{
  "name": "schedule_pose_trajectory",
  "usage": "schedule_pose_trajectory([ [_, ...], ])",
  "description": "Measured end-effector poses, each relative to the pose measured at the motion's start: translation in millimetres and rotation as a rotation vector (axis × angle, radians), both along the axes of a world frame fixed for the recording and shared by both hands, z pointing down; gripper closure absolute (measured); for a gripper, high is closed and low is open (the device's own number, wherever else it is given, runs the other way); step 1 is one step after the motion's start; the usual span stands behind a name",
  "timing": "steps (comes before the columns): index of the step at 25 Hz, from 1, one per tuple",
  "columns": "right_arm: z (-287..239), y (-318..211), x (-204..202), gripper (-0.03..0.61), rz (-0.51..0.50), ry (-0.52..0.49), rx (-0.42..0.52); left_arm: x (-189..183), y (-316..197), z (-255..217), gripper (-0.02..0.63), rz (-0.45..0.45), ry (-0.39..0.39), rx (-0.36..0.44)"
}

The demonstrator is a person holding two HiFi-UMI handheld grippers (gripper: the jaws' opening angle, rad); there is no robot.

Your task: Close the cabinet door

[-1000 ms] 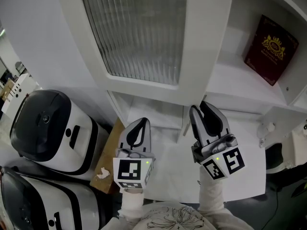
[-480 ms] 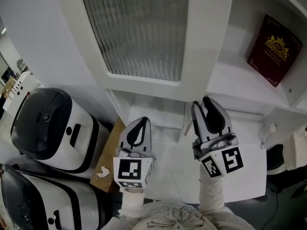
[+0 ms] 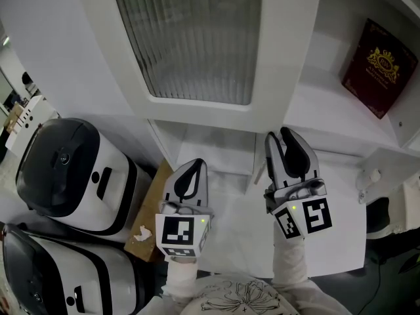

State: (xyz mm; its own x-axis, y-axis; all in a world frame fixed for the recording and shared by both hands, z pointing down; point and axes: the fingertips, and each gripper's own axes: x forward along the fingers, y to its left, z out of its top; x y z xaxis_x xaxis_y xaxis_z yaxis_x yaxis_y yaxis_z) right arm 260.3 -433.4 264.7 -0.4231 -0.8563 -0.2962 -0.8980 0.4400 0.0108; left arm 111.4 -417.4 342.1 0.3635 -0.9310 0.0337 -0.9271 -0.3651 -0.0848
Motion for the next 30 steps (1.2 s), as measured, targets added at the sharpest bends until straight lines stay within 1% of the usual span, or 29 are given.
schedule_pose_trajectory([
  [10, 0, -5, 1, 0.471, 0.065, 0.051, 0.014, 5, -1, 2, 0.609, 0.012, 0.002, -0.002],
  [21, 1, -5, 1, 0.471, 0.070, 0.022, 0.005, 2, 1, 1, 0.609, 0.007, 0.008, -0.001],
  [26, 2, -1, -2, 0.497, 0.070, 0.028, -0.007, -1, 5, -4, 0.609, -0.001, 0.015, 0.012],
  [30, 5, 7, 1, 0.497, 0.091, 0.015, -0.018, -1, 8, -8, 0.609, 0.001, 0.016, 0.030],
])
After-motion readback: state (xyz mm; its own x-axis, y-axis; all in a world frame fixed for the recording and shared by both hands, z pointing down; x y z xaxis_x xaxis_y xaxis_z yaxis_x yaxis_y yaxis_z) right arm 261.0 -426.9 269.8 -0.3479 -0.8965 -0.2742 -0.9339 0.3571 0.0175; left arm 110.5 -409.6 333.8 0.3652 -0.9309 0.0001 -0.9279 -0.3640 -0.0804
